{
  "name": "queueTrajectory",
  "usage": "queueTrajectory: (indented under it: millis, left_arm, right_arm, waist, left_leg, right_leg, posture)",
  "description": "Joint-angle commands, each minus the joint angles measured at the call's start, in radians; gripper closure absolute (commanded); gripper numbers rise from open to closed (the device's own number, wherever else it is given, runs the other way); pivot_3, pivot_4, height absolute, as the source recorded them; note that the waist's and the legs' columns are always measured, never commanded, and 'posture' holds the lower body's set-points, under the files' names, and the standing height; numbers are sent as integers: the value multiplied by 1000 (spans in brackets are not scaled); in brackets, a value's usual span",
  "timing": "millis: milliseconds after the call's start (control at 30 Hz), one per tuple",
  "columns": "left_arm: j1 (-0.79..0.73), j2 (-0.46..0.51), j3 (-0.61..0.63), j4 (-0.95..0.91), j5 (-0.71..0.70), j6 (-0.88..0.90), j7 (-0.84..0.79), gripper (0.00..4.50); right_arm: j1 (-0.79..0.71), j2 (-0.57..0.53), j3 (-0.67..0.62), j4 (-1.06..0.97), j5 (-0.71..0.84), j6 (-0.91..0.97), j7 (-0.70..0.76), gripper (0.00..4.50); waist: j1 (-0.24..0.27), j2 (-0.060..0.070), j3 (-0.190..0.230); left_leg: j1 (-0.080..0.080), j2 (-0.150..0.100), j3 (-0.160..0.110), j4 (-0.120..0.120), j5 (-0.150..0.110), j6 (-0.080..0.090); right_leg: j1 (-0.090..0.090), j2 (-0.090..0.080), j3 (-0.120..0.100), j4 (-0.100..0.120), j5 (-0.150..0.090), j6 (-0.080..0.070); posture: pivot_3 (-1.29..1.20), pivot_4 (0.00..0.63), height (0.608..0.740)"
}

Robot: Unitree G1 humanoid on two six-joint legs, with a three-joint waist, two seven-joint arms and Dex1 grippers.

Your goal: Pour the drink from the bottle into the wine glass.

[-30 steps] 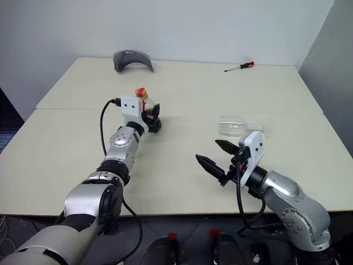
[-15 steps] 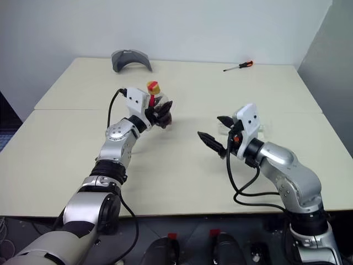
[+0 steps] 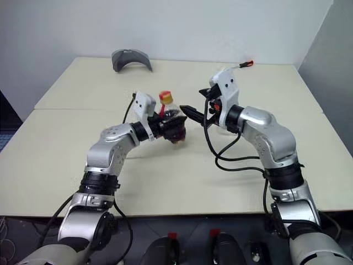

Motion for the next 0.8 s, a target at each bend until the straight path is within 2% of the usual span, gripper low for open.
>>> queueTrajectory:
  millis: [33,233,500,800]
  left_arm:
    - [0,12,-8,-114,-43,45,-20,2843]
    - [15,34,-34,-161,-46,90,-55,2898]
    - [32,72,-68,-164,-34,70,-105,2898]
    - [24,75,-78,-157,-34,64,-112,2898]
  right_arm:
    - [-36,16,4,-4,4,9,42,0]
    - [-72,51,-5,42,14,44,71,0]
    - [-124,107,-80,73,76,148,47,0]
    - [-108,114,-84,42,77,178,44,0]
  waist:
    - [0,0,0]
    - [0,0,0]
    - [0,0,0]
    - [0,0,0]
  left_leg:
    - [0,0,0,0,0,0]
    - [0,0,0,0,0,0]
    - [0,0,0,0,0,0]
    - [0,0,0,0,0,0]
  right_leg:
    - [0,0,0,0,0,0]
    - [0,0,0,1,0,0]
    - [0,0,0,0,0,0]
    - [0,0,0,0,0,0]
  posture:
    - [0,150,740]
    - [0,150,740]
    - [0,150,740]
    - [0,150,740]
